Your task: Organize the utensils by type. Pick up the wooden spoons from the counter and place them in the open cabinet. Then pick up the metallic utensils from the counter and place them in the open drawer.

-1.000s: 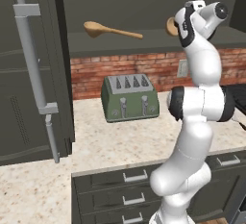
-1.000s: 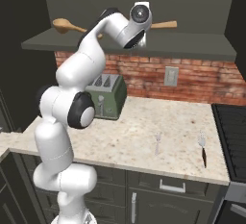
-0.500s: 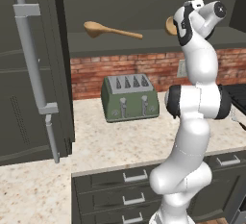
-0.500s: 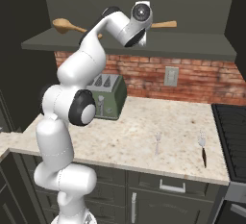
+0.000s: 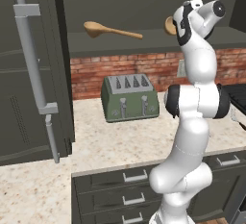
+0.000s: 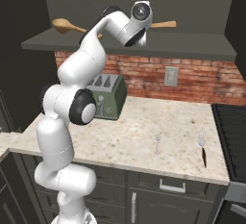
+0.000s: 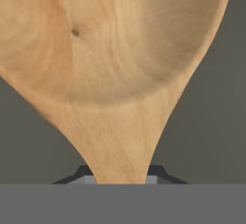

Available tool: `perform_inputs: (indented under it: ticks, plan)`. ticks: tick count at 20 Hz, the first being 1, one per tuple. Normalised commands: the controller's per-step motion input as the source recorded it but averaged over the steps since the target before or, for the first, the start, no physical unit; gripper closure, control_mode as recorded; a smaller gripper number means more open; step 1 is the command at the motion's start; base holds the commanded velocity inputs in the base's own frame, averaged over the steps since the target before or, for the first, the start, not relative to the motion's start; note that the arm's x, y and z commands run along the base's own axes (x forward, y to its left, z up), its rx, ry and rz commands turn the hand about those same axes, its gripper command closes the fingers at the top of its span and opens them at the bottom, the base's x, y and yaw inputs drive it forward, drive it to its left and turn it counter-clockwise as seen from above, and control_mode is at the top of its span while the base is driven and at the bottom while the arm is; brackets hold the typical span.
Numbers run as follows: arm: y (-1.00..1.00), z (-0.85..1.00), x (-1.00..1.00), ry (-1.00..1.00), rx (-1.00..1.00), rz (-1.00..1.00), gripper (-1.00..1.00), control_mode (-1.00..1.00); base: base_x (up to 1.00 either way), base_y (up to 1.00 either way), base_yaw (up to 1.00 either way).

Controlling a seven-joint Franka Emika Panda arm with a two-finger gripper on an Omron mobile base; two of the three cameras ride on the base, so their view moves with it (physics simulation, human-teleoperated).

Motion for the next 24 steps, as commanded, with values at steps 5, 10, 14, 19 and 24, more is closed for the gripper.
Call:
perform_inputs:
  ticks: [5, 10, 14, 19, 24]
  plan:
    - [0.05, -0.18, 0.1, 0.0, 0.0, 0.0, 1.0, -1.0, 0.0, 0.0, 0.0]
    - [0.11, -0.24, 0.14, 0.0, 0.0, 0.0, -1.0, -1.0, 0.0, 0.0, 0.0]
    - [0.06, -0.29, 0.12, 0.02, 0.0, 0.0, -1.0, -1.0, 0.0, 0.0, 0.0]
    - [0.0, -0.25, 0.02, 0.0, 0.0, 0.0, -1.0, -1.0, 0.0, 0.0, 0.0]
    - [0.0, -0.27, 0.0, 0.04, 0.02, 0.01, -1.0, -1.0, 0.0, 0.0, 0.0]
